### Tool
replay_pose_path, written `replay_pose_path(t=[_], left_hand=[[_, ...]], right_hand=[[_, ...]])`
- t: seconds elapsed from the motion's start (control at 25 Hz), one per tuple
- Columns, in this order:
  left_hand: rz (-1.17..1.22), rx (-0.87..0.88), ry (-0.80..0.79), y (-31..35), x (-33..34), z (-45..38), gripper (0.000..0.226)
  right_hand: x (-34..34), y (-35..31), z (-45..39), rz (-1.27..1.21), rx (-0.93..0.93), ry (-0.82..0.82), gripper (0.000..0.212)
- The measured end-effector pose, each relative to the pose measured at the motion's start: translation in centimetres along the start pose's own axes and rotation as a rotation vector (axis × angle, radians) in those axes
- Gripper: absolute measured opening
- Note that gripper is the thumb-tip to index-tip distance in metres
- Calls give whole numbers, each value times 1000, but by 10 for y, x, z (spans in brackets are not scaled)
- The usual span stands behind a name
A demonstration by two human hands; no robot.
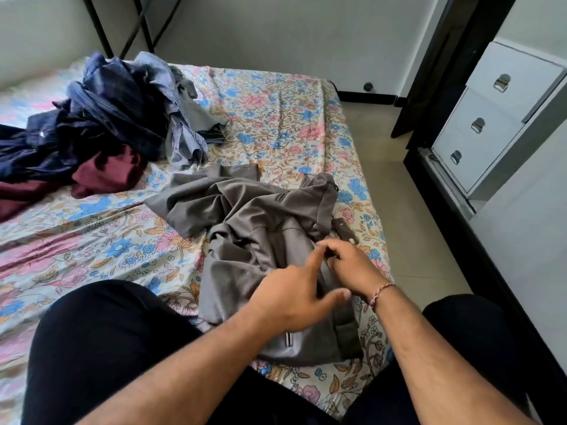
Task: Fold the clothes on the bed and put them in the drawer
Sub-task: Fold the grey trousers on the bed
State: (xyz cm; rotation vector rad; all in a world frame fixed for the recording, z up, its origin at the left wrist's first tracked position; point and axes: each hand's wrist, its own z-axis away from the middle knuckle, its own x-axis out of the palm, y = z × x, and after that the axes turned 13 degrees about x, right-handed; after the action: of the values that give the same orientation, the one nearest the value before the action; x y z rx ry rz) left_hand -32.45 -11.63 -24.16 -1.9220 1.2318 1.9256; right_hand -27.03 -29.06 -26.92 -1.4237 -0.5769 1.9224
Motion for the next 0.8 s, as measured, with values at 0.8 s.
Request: replay_pose_path(t=[0.8], left_hand=[[977, -329, 395, -92, -135, 33, 16]], right_hand=[[-28, -62, -54, 134, -436, -118, 14]])
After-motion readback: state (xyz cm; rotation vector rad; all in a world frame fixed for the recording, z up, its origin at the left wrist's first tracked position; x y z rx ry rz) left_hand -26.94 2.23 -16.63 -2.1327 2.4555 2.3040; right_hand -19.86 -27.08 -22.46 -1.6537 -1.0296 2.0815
